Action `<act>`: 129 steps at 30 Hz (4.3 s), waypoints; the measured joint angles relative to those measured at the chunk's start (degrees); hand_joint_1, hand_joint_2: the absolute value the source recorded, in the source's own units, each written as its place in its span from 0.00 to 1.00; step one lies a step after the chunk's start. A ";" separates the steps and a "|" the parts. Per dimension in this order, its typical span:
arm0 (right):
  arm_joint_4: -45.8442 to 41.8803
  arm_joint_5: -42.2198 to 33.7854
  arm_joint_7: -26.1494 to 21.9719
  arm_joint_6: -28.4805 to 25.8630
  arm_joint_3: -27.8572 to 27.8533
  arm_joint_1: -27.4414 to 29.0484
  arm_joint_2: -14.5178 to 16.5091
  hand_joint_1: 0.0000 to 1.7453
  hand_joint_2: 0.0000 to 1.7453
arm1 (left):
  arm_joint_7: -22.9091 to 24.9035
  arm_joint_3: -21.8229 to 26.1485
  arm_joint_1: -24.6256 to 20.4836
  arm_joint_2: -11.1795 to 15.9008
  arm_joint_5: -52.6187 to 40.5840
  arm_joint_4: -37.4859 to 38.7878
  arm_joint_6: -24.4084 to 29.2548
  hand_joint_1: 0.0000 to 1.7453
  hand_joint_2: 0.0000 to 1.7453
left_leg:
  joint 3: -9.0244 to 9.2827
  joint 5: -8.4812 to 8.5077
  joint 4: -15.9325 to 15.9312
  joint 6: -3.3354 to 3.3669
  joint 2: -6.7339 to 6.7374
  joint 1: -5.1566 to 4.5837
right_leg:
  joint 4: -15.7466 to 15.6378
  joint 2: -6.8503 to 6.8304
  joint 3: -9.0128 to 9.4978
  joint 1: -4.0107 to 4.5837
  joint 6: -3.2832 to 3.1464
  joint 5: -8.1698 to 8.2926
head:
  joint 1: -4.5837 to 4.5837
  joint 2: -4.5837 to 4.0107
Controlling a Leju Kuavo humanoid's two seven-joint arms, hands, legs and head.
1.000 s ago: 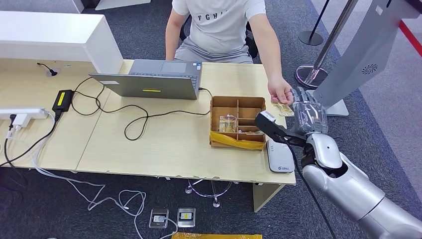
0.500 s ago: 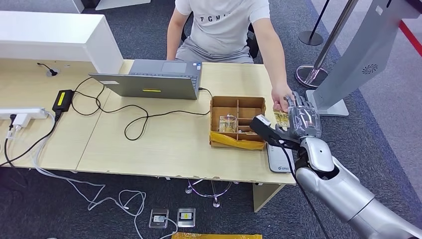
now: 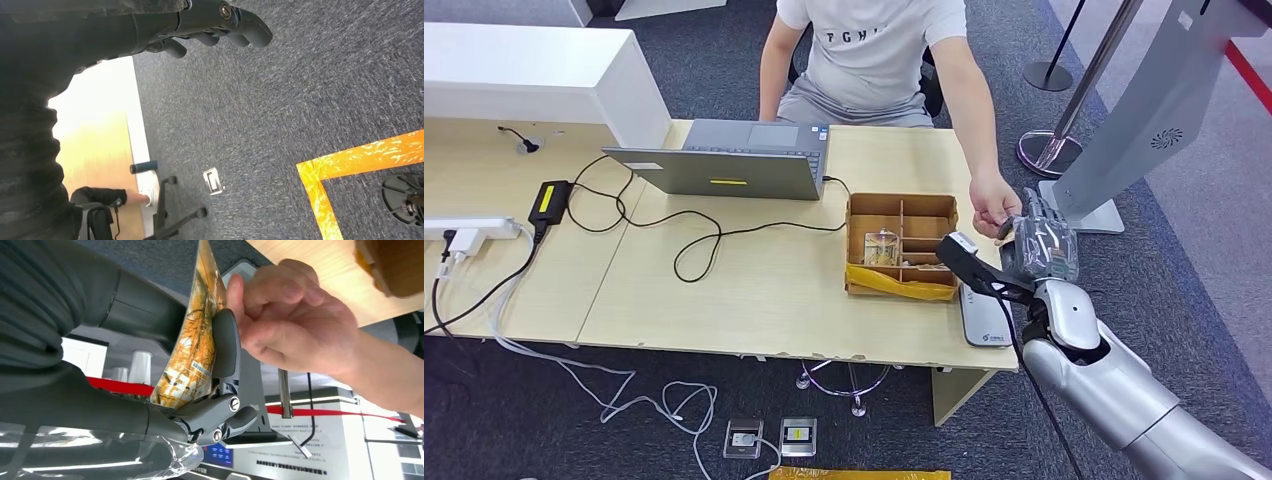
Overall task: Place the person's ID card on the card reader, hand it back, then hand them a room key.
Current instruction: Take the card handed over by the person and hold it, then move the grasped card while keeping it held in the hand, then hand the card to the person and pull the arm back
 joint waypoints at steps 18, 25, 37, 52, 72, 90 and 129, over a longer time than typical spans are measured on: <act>0.93 -1.61 -1.07 -2.86 -7.60 11.62 -2.32 1.00 1.00 | -0.22 -0.58 0.01 0.00 -1.48 0.00 0.18 0.00 0.00 | 0.01 -0.06 0.00 0.00 0.08 0.00 | -0.02 0.08 0.00 0.00 0.00 0.00 | -0.01 0.00; 1.75 -1.52 -2.53 -3.23 -9.36 14.09 -2.23 1.00 1.00 | -0.22 -1.32 0.00 -0.01 -1.27 0.00 0.21 0.00 0.00 | 0.02 -0.06 -0.01 0.00 0.11 0.00 | -0.02 0.10 0.00 0.01 0.00 0.00 | 0.00 0.00; 3.77 -0.49 -4.51 -2.93 -10.63 15.23 1.06 1.00 1.00 | 0.23 -1.40 -0.01 -0.09 -0.85 0.00 0.17 0.00 0.00 | 0.01 -0.05 -0.01 0.00 0.12 0.00 | -0.01 0.11 0.00 0.00 0.00 0.00 | 0.01 0.00; 5.07 -1.92 -5.93 -2.56 -10.94 15.44 3.56 1.00 1.00 | 0.34 -1.39 -0.01 -0.15 -0.24 0.00 -0.31 0.00 0.00 | 0.06 -0.05 -0.01 0.00 0.16 0.00 | -0.02 0.16 0.02 0.01 -0.01 0.01 | -0.01 0.00; 11.45 -2.98 -6.79 -3.58 -9.69 11.06 7.79 1.00 1.00 | 1.20 -1.17 0.02 -0.39 1.59 0.00 0.26 0.00 0.00 | 0.15 -0.05 -0.01 0.00 0.28 -0.01 | -0.01 0.28 0.09 0.00 -0.02 0.06 | 0.01 0.00; -5.87 1.87 4.90 6.76 -10.53 -0.61 -1.78 1.00 1.00 | 0.95 -1.19 0.18 -0.37 -1.29 0.00 -0.37 0.00 0.00 | 0.15 -0.05 0.00 0.00 0.34 -0.03 | -0.01 0.36 0.07 -0.02 -0.01 0.10 | 0.01 0.00; 0.40 -0.98 -3.59 0.25 -0.75 -4.06 9.62 0.00 1.00 | 1.21 -1.19 0.01 -0.60 -0.72 0.00 -0.33 0.00 0.00 | 0.06 -0.03 -0.01 -0.02 0.25 0.04 | 0.00 0.30 0.02 0.04 -0.03 0.09 | 0.01 0.00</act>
